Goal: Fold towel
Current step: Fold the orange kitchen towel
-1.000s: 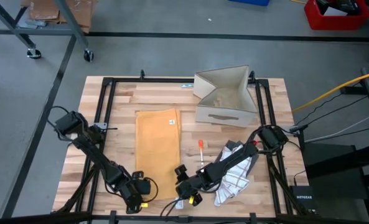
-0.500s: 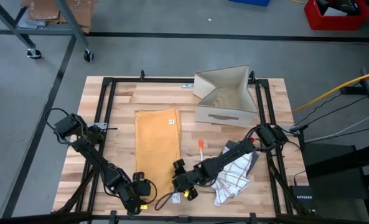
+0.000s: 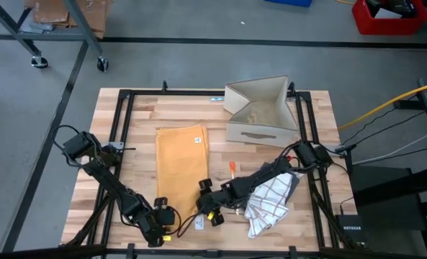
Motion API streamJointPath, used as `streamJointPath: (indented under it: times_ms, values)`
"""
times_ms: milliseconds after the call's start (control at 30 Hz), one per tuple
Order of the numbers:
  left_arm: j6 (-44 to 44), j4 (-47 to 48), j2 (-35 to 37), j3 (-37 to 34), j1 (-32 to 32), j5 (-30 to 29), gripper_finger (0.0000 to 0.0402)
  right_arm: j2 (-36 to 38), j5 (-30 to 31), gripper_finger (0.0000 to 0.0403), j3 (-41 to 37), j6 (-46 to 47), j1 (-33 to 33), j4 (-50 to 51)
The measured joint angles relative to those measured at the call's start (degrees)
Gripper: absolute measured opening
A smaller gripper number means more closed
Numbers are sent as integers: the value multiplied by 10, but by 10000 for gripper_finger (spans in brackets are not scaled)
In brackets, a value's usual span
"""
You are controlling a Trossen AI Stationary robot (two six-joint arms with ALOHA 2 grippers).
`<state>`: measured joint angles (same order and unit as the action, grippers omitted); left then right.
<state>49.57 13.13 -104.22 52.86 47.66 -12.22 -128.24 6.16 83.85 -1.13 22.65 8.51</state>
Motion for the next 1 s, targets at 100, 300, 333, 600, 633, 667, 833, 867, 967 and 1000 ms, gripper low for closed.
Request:
streamJointPath:
  times_ms: [100, 300, 333, 600, 633, 667, 833, 867, 967, 1000]
  values:
    - [10, 2, 0, 0, 0, -8, 114, -6, -8, 172, 0, 8, 3, 0]
    - [57, -2, -1, -1, -1, -11, 40, -6, -11, 65, 0, 8, 19, 1]
    - [68, -3, -1, -1, -1, -11, 27, -6, -11, 44, 0, 8, 22, 1]
    - [113, -5, 22, -2, 0, -5, 7, -1, 0, 39, 32, 63, 32, 69]
    - [113, -4, 29, -2, 0, -2, 5, -2, -2, 38, 41, 71, 32, 84]
    - [116, -4, 35, -2, -1, 1, 5, -2, -5, 34, 51, 81, 32, 97]
    - [135, -15, 66, -3, 1, 11, 4, -6, -41, 9, 96, 116, 40, 143]
    - [144, -25, 68, -3, 2, 17, 4, -6, -44, 12, 103, 125, 45, 152]
    - [159, -67, 70, -3, 6, 37, 4, -6, -47, 23, 125, 163, 61, 186]
    - [161, -85, 70, -2, 8, 42, 4, -6, -47, 23, 130, 172, 67, 197]
